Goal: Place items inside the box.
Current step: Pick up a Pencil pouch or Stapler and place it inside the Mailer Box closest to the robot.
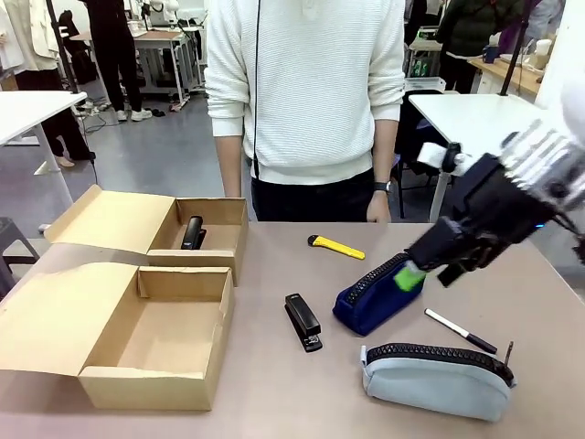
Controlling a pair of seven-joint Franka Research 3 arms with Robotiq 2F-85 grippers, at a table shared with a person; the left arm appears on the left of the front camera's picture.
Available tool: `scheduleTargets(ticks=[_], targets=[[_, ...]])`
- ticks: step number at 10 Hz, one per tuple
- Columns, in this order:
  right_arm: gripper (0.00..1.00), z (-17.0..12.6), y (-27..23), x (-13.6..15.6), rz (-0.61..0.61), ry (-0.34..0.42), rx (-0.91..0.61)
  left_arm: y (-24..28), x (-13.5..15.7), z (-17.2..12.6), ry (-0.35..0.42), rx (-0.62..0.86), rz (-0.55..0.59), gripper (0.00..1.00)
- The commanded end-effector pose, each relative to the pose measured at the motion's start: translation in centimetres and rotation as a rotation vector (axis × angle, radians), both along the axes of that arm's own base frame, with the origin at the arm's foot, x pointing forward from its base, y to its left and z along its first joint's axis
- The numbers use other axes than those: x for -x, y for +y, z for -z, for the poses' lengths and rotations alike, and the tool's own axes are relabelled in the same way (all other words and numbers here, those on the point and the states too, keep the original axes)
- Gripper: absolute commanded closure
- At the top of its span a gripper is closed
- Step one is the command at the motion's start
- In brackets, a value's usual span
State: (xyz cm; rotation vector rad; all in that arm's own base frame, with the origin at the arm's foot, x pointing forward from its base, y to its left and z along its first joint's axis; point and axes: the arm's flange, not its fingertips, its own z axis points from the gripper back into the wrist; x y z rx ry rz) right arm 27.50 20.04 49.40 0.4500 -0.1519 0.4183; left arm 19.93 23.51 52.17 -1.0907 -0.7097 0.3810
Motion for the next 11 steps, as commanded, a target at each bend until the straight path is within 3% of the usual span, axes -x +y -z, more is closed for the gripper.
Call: scheduleTargets(ticks=[1, 3, 7, 11], targets=[[0.0, 1.9, 7.8, -3.1, 0.058, 0.02, 0.087, -0.1, 0.0, -0.2, -0.025, -0.004, 0.005, 0.0], [0.0, 5.3, 11.8, -4.4, 0.059, 0.034, 0.177, -0.1, 0.0, -0.2, -0.025, -0.004, 0.005, 0.0], [0.0, 11.2, 17.8, -10.3, 0.036, 0.018, 0.4, -0.1, 0.0, -0.2, -0.025, -0.004, 0.005, 0.0], [0.0, 15.2, 17.5, -12.9, -0.015, 0.091, 0.367, -0.1, 0.0, -0.2, -0.025, -0.004, 0.005, 0.0]])
